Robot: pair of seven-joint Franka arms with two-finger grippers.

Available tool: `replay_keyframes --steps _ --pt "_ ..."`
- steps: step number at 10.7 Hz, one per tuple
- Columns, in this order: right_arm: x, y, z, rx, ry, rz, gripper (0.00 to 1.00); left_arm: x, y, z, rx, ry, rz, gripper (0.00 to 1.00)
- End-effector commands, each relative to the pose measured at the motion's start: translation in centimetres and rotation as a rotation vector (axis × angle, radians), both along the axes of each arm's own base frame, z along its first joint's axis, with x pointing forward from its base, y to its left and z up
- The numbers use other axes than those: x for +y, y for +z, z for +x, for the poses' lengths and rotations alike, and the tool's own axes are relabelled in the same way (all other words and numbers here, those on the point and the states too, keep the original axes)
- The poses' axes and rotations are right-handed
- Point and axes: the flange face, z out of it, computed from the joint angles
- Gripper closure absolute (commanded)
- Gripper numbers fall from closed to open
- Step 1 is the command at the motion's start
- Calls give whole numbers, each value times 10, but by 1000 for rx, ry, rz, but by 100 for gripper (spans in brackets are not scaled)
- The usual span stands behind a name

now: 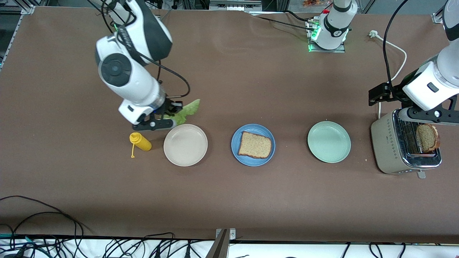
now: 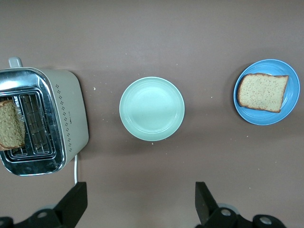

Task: Make sandwich in blue plate with both arms
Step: 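Carry the lettuce with the right gripper over the blue plate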

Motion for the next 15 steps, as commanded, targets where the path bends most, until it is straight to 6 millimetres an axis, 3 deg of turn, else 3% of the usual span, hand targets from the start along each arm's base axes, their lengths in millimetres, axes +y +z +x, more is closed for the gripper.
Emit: replay_keyframes --steps 1,4,7,10,15 --pt "69 -10 9 24 -138 28 100 1 7 -3 -3 -2 14 0" --pt "113 -19 19 88 -329 130 100 1 7 -3 -3 -2 14 0" --pt "140 -57 28 80 -468 148 100 2 7 -3 -3 -2 14 0" --pt "179 -98 25 40 -606 204 100 1 7 -4 -1 -3 14 0" --pt "198 -137 33 6 -748 345 100 1 7 -3 -3 -2 14 0"
